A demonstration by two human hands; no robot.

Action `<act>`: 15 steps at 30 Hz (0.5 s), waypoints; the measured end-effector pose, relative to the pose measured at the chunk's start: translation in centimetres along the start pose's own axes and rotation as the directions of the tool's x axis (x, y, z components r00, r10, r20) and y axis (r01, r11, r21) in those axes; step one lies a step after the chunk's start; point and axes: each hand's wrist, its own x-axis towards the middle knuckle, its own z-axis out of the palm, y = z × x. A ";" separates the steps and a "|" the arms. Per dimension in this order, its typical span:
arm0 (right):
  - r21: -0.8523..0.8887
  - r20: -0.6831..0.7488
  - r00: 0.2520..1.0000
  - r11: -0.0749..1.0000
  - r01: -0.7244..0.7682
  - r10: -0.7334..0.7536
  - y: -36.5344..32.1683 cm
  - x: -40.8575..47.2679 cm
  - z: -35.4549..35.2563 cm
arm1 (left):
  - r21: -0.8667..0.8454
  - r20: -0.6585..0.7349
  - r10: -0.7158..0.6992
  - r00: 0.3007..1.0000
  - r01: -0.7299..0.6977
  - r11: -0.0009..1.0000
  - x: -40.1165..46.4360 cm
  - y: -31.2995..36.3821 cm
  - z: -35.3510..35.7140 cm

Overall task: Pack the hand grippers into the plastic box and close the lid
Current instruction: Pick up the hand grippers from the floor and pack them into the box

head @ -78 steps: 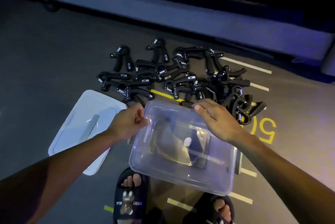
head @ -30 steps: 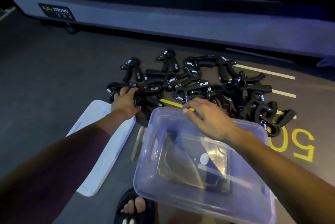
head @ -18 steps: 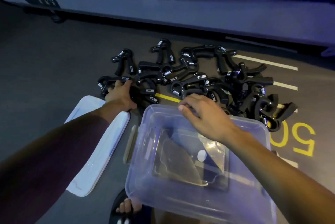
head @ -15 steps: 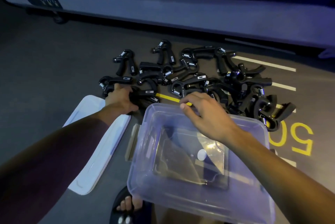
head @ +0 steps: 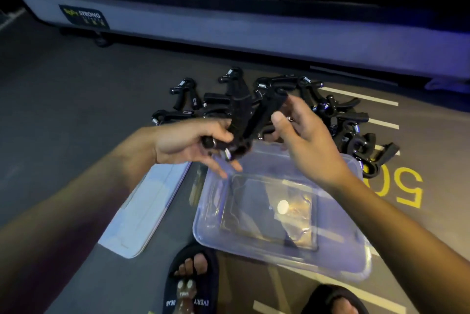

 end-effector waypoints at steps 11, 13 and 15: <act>0.175 0.098 0.955 0.939 -0.294 0.281 2.6 -1.8 0.1 | 0.362 -0.161 0.024 0.987 0.037 0.931 1.5 -3.4 1.4; 0.153 0.130 0.937 0.927 -0.342 0.324 4.4 -2.5 0.5 | 0.400 -0.348 0.157 0.924 -0.005 0.916 2.1 -3.9 0.3; 0.072 0.171 0.918 0.925 -0.373 0.357 6.5 -3.3 0.9 | 0.407 -0.516 0.321 0.794 -0.102 0.908 2.9 -4.9 -0.9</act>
